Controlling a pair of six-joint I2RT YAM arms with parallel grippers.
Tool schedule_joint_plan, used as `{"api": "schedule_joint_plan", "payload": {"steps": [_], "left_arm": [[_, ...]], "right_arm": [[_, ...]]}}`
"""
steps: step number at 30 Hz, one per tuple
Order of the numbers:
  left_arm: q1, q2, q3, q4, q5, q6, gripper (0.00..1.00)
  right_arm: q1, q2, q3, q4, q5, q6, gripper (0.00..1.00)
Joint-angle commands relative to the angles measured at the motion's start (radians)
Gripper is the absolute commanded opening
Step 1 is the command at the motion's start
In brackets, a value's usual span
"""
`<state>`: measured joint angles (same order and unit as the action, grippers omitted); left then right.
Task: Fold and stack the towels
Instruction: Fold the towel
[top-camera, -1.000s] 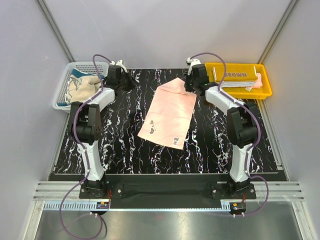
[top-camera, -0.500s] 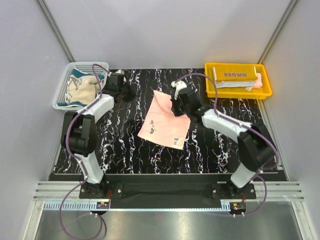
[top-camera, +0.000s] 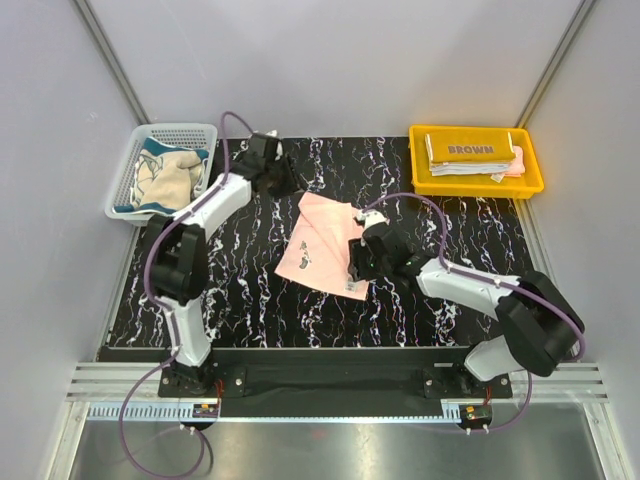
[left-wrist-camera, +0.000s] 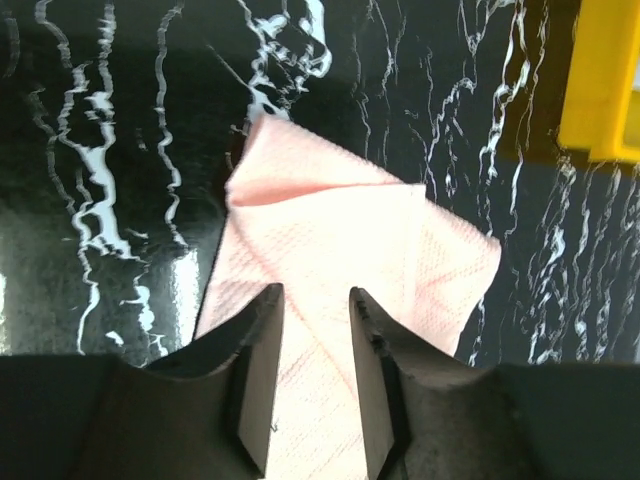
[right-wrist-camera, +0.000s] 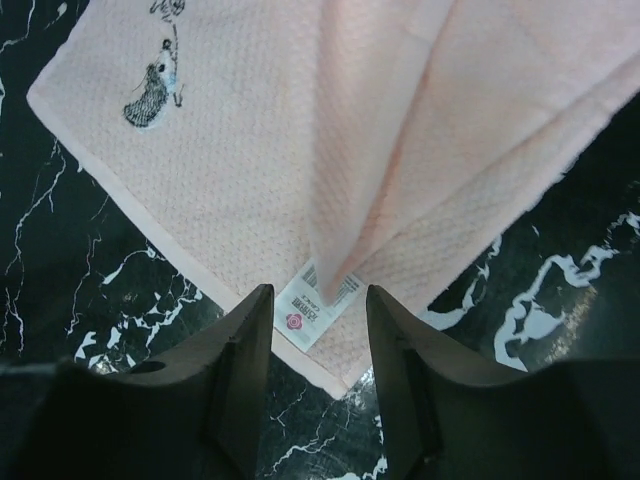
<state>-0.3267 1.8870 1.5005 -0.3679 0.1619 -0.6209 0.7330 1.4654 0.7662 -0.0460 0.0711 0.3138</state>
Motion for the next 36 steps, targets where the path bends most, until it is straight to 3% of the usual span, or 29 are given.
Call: {"api": "schedule_joint_plan", "payload": {"steps": [1,3,5,8,16,25,36], "left_arm": [[-0.05,0.127,0.203,-0.138,-0.002,0.102,0.39],[-0.077,0.178,0.317,-0.184,-0.064,0.121,0.39],[-0.112,0.24,0.381,-0.233,-0.144,0.135,0.39],[-0.156,0.311,0.47,-0.255,-0.24,0.142,0.43],[-0.261,0.394,0.503,-0.151,-0.412,0.078,0.48],[-0.31,0.469,0.53,-0.046,-0.504,-0.028,0.52],[-0.336,0.56,0.644,-0.08,-0.553,-0.08,0.52]], "right_arm": [[0.0,-0.096,0.044,-0.043,0.114,0.125,0.48],[-0.001,-0.114,0.088,-0.136,0.231,0.198,0.47],[-0.001,-0.112,0.129,-0.187,0.315,0.232,0.4],[-0.01,-0.094,0.166,-0.247,0.363,0.271,0.34],[-0.109,-0.152,0.151,-0.291,0.279,0.306,0.3],[-0.139,-0.198,0.125,-0.298,0.2,0.303,0.29],[-0.141,-0.228,0.096,-0.299,0.18,0.295,0.29]]}}
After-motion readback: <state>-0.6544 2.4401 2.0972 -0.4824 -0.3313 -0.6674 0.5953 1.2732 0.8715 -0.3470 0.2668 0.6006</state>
